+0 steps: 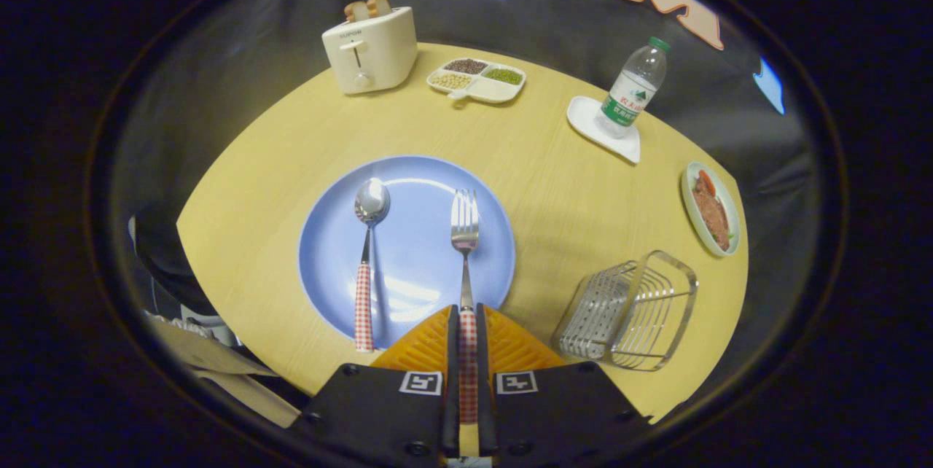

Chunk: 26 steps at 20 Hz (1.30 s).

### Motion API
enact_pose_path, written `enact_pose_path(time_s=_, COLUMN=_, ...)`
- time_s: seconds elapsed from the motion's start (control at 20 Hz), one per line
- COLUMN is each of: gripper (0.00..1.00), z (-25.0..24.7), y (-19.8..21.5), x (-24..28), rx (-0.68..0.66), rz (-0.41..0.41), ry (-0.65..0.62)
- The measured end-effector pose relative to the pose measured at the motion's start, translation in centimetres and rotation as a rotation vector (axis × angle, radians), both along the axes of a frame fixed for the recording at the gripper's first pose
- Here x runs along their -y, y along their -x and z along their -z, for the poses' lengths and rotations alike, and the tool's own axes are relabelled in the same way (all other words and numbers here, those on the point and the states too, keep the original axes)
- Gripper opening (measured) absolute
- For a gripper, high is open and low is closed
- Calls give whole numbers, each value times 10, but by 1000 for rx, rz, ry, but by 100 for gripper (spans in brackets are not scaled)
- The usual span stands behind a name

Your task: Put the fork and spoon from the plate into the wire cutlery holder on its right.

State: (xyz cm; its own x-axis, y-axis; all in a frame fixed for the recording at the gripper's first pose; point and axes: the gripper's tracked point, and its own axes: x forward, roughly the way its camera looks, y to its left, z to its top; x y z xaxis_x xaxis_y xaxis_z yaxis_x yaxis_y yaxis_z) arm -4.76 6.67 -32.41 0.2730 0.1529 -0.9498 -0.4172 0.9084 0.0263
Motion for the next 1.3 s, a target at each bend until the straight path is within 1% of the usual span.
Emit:
enact_pose_path(time_s=0.1, gripper=13, z=-16, y=-5, x=11, rx=3, rz=-2, ry=-9)
enact_pose_path(time_s=0.3, gripper=13, z=-44, y=-15, x=40, rx=-9, rz=32, ry=-35)
enact_pose_path(time_s=0.5, gripper=13, z=-60, y=-28, x=83, rx=0, rz=24, ry=23)
enact_pose_path(time_s=0.7, gripper=13, z=-75, y=-35, x=113, rx=-7, rz=31, ry=40)
enact_pose_path(time_s=1.0, gripper=13, z=-84, y=-19, x=146, rx=-76, rz=-52, ry=72)
enact_pose_path(time_s=1.3, gripper=13, z=-79, y=0, x=161, rx=-185, rz=-127, ry=92)
